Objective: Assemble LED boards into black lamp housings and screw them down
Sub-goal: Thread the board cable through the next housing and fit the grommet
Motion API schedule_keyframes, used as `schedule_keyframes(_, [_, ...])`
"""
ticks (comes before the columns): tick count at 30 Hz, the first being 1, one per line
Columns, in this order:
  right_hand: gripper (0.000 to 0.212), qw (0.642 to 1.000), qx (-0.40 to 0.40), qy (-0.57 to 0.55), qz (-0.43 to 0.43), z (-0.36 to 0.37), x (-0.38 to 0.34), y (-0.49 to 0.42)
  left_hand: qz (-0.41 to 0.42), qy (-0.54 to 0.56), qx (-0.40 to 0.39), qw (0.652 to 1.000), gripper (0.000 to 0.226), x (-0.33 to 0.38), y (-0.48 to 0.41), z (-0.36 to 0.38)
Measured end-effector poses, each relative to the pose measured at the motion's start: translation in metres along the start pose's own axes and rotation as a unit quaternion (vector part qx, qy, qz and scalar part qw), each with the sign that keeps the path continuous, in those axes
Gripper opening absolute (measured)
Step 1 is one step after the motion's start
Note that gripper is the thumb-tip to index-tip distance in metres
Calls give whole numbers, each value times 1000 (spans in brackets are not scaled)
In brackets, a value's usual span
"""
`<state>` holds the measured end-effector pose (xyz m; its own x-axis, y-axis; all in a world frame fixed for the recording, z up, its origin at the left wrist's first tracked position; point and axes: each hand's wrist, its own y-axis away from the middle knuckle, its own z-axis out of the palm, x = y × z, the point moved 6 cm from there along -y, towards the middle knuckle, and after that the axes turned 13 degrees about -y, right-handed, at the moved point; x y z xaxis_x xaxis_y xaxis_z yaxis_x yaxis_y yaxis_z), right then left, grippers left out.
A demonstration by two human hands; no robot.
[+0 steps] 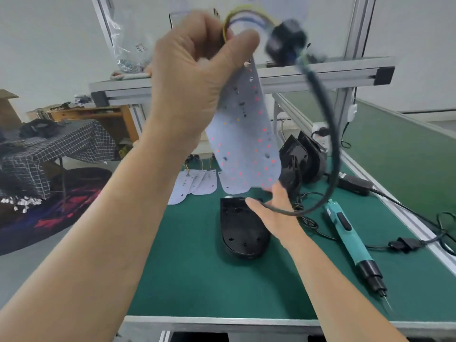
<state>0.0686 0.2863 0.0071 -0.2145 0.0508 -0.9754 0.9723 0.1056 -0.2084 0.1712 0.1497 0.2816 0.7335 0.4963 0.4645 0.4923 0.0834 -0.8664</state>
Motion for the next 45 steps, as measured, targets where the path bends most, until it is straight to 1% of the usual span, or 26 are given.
schedule_keyframes(1, [32,999,-35,-18,14,4,1,2,-37,4,-18,999,28,-12,2,6])
schedule_keyframes(2, [22,998,-53,-27,22,7,4,5,-80,-2,-36,996,29,-29,6,13])
schedule_keyframes(3, [22,998,-47,-40,29,7,8,7,-128,-15,-57,990,29,-49,11,20])
schedule_keyframes(5, [18,995,2,-100,22,1,9,7,-219,-56,-91,970,26,-97,28,30])
schedule_keyframes(7, [23,977,45,-206,-19,-7,-3,4,-291,-100,-101,946,25,-144,53,35])
schedule_keyframes(9, [27,958,80,-266,-69,-20,-22,-3,-341,-135,-108,924,30,-181,78,36])
schedule_keyframes(11, [28,953,95,-255,-131,-32,-47,-10,-369,-144,-116,911,32,-206,97,34])
schedule_keyframes(14, [26,955,92,-206,-191,-44,-76,-18,-404,-98,-116,902,35,-232,111,26])
schedule_keyframes(16, [24,956,85,-194,-201,-46,-84,-21,-420,-94,-131,893,37,-241,116,23])
schedule_keyframes(17, [24,958,82,-187,-200,-46,-86,-22,-423,-105,-151,887,38,-245,118,23])
schedule_keyframes(18, [23,962,78,-176,-195,-45,-86,-23,-422,-122,-176,881,42,-248,121,25])
schedule_keyframes(21, [21,969,75,-138,-191,-44,-82,-21,-418,-173,-261,853,65,-253,132,40])
schedule_keyframes(23, [22,969,82,-123,-199,-47,-79,-19,-412,-195,-323,830,71,-255,141,57])
schedule_keyframes(26, [24,973,84,-85,-196,-49,-67,-15,-364,-244,-427,791,69,-254,155,87])
schedule_keyframes(28, [27,977,87,-63,-185,-51,-55,-11,-333,-276,-490,757,70,-255,164,102])
schedule_keyframes(29, [28,977,89,-53,-184,-53,-50,-9,-329,-288,-513,738,65,-255,168,108])
schedule_keyframes(31, [29,977,88,-37,-189,-56,-44,-7,-340,-294,-541,711,58,-255,177,116])
schedule_keyframes(33, [26,978,75,-36,-190,-56,-40,-6,-356,-283,-552,699,54,-251,183,121])
schedule_keyframes(35, [23,981,61,-33,-182,-55,-39,-4,-363,-262,-559,698,49,-246,188,125])
schedule_keyframes(36, [23,982,48,-35,-178,-54,-39,-3,-363,-253,-554,706,46,-244,187,126])
schedule_keyframes(40, [25,988,-57,-61,-133,-48,-51,-3,-374,-223,-496,751,41,-238,174,121])
schedule_keyframes(42, [24,992,-86,-14,-92,-46,-55,-7,-382,-188,-463,777,35,-233,161,115])
schedule_keyframes(43, [23,993,-74,33,-86,-47,-56,-8,-382,-169,-452,788,31,-230,154,112])
schedule_keyframes(44, [20,989,-40,98,-105,-51,-60,-9,-375,-152,-449,797,26,-227,148,110])
schedule_keyframes(45, [16,974,6,171,-146,-55,-68,-9,-367,-135,-449,804,23,-222,142,107])
